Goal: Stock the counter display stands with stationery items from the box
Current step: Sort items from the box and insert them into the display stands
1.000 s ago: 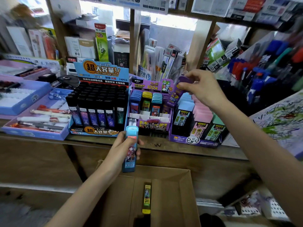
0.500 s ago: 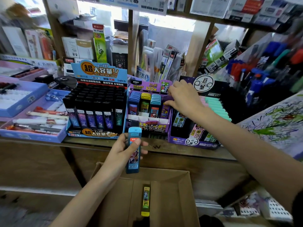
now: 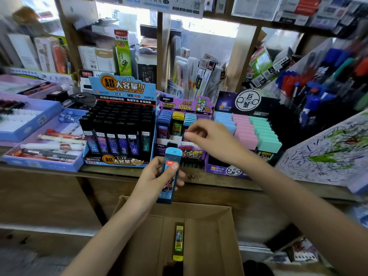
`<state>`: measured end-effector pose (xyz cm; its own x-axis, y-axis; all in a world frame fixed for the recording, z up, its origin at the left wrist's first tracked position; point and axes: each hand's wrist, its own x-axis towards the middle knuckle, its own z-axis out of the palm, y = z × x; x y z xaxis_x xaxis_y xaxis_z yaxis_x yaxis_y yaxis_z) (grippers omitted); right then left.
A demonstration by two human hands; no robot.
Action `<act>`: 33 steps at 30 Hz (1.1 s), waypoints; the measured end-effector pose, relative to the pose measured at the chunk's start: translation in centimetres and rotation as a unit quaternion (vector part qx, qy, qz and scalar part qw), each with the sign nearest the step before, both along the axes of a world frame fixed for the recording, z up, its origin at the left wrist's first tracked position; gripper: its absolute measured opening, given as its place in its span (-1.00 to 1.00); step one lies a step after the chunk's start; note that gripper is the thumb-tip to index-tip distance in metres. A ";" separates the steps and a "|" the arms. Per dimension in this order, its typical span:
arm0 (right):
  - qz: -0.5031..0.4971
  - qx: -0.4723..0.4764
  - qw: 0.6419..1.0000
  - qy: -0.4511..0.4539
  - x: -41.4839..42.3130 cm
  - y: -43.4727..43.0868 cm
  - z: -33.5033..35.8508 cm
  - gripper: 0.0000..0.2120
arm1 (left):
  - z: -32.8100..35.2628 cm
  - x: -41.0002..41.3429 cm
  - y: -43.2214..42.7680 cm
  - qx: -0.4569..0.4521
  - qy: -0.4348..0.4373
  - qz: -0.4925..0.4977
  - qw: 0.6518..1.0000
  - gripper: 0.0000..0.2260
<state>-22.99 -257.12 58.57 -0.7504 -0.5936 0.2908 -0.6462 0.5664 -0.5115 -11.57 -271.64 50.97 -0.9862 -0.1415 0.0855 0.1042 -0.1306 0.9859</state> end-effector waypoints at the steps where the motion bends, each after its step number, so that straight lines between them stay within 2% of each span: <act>1: 0.018 -0.024 0.996 -0.080 1.0 -0.2 -0.3 -0.80 | 0.0 -0.1 0.1 -0.001 0.001 -0.002 1.000 -0.72; 3: 0.033 -0.058 0.983 -0.171 2.2 -0.4 -0.9 -0.84 | 0.1 -0.4 0.4 -0.002 -0.001 -0.006 1.000 -0.71; 5: 0.039 -0.100 0.969 -0.223 2.6 -0.5 -1.4 -0.92 | 0.0 -0.5 0.5 -0.006 -0.002 -0.007 1.000 -0.70; 9: 0.006 -0.125 0.962 -0.244 2.2 -0.3 -1.7 -0.93 | -0.5 -0.5 0.5 -0.002 -0.013 -0.001 1.000 -0.67; 11: -0.033 -0.151 0.968 -0.198 1.2 0.2 -0.7 -0.92 | -0.8 -0.5 0.3 0.002 -0.022 0.008 1.000 -0.68; 15: -0.106 -0.227 0.968 -0.037 -2.3 1.6 3.0 -0.88 | -1.4 -0.3 -0.8 -0.010 -0.023 0.035 0.999 -0.84; 18: -0.113 -0.193 0.974 0.035 -4.0 1.2 3.5 -0.96 | -1.4 -0.1 -1.3 -0.012 -0.027 0.051 0.998 -0.87; 22: -0.074 -0.090 0.986 0.123 -4.3 0.3 2.1 -0.85 | -1.3 0.5 -1.5 -0.007 -0.029 0.053 0.998 -0.86; 25: -0.047 -0.042 0.985 0.159 -4.5 0.1 1.2 -0.83 | -1.4 0.6 -1.6 0.004 -0.036 0.057 0.998 -0.87; 30: -0.044 -0.071 0.982 0.170 -4.5 -0.4 0.9 -0.82 | -1.3 0.6 -1.5 0.003 -0.042 0.053 0.998 -0.87; 33: -0.035 -0.055 0.981 0.185 -4.7 -0.8 1.0 -0.82 | -1.3 0.5 -1.5 0.003 -0.040 0.048 0.998 -0.87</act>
<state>-27.70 -257.91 59.59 -0.6188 -0.4947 0.6102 -0.7610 0.5701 -0.3096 -11.05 -273.10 49.66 -0.9718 -0.2359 0.0055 0.0372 -0.1304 0.9908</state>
